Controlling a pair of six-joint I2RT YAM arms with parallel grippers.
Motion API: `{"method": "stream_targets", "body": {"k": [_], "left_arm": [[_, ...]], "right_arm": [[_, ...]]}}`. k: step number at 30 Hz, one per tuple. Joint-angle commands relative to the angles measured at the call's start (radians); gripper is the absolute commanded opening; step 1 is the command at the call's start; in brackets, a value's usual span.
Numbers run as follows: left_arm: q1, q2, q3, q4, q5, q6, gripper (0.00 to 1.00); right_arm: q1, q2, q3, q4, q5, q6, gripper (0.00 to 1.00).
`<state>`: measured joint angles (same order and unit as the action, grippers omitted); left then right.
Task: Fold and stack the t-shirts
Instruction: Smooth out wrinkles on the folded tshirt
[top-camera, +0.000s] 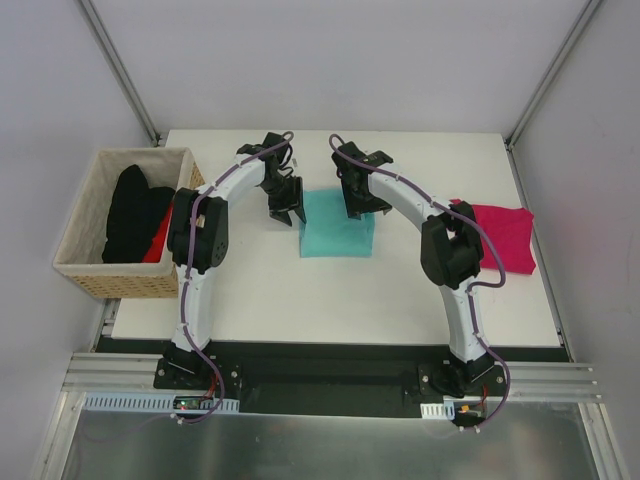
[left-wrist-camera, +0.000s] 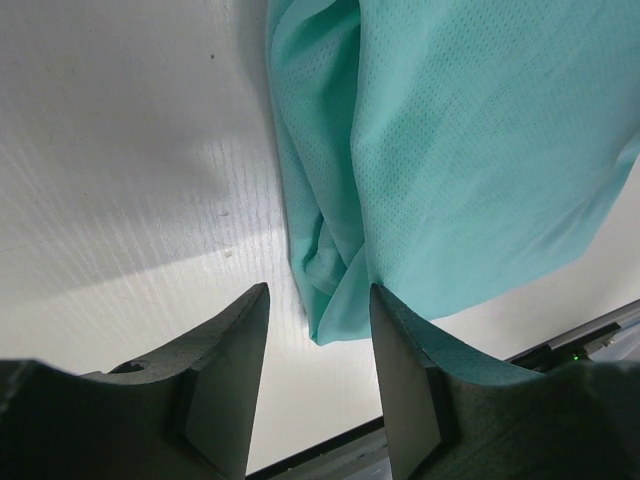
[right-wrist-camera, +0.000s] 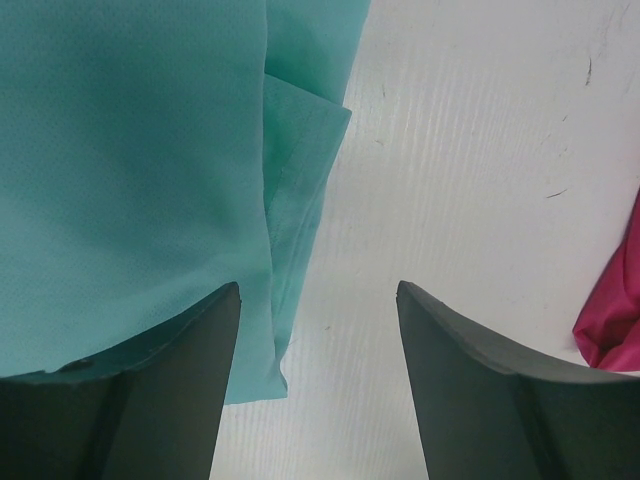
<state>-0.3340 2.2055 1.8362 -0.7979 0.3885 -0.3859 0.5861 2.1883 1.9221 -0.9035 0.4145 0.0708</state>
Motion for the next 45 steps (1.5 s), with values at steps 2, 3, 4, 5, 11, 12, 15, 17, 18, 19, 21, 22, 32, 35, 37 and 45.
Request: {"method": "stream_targets", "body": {"k": [2,3,4,5,11,12,15,17,18,19,21,22,32,35,37,45], "left_arm": [[-0.005,-0.056,0.014,-0.006,0.007,-0.010,0.45],[-0.005,-0.061,0.015,-0.006,0.004,-0.011,0.44],[-0.005,-0.067,0.017,-0.006,0.003,-0.011,0.45],[-0.005,-0.070,0.017,-0.006,0.003,-0.013,0.44],[-0.005,-0.095,-0.008,-0.004,-0.005,-0.022,0.44],[-0.005,-0.099,-0.011,-0.004,-0.007,-0.022,0.44],[-0.005,-0.121,-0.031,0.006,-0.011,-0.022,0.44],[-0.005,-0.136,-0.043,0.014,-0.017,-0.022,0.45],[-0.005,-0.141,-0.045,0.016,-0.016,-0.022,0.45],[-0.005,-0.145,-0.046,0.019,-0.016,-0.024,0.44],[-0.005,-0.144,-0.045,0.020,-0.010,-0.022,0.45],[-0.005,-0.135,-0.042,0.020,-0.002,-0.024,0.45],[-0.020,-0.052,-0.008,0.026,0.033,-0.027,0.45],[-0.023,-0.032,0.014,0.026,0.041,-0.028,0.45],[-0.023,-0.018,0.024,0.026,0.046,-0.030,0.45],[-0.023,0.022,0.058,0.025,0.052,-0.025,0.45]], "right_arm": [[0.006,-0.022,0.020,-0.020,0.023,0.009,0.67],[0.006,-0.022,0.023,-0.020,0.023,0.006,0.67],[0.006,-0.022,0.028,-0.020,0.027,0.006,0.67],[0.006,-0.021,0.031,-0.020,0.027,0.004,0.67],[0.006,-0.016,0.049,-0.018,0.030,0.000,0.67],[0.006,-0.018,0.051,-0.018,0.030,0.000,0.67],[0.006,-0.021,0.051,-0.020,0.032,0.000,0.67],[0.006,-0.022,0.049,-0.020,0.030,-0.002,0.67],[0.006,-0.024,0.048,-0.021,0.032,-0.002,0.67],[0.006,-0.025,0.048,-0.023,0.032,0.000,0.67],[0.006,-0.027,0.043,-0.021,0.032,0.003,0.67],[0.006,-0.028,0.040,-0.023,0.030,0.003,0.67],[0.006,-0.045,-0.002,-0.020,0.046,0.007,0.67],[0.004,-0.042,0.002,-0.021,0.046,0.006,0.67],[0.004,-0.038,0.006,-0.021,0.043,0.007,0.67],[-0.003,-0.025,0.044,-0.026,0.033,-0.003,0.67]]}}
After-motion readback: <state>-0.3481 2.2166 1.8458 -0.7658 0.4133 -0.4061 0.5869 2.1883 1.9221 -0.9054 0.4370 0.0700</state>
